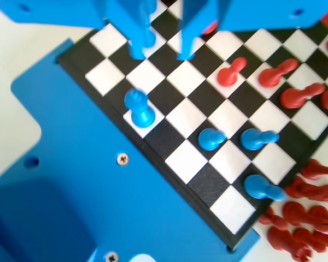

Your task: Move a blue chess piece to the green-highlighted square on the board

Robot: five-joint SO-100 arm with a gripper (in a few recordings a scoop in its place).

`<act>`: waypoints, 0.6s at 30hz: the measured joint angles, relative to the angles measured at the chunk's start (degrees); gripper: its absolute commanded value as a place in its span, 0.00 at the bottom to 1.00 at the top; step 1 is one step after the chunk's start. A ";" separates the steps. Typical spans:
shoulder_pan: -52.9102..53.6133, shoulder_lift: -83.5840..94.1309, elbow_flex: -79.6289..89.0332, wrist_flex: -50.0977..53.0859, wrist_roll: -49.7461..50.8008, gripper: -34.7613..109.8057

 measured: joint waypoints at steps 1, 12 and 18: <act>0.00 0.00 -1.32 0.88 0.97 0.25; -0.62 4.57 -16.17 9.76 23.55 0.25; 2.29 12.74 -21.88 16.79 30.50 0.25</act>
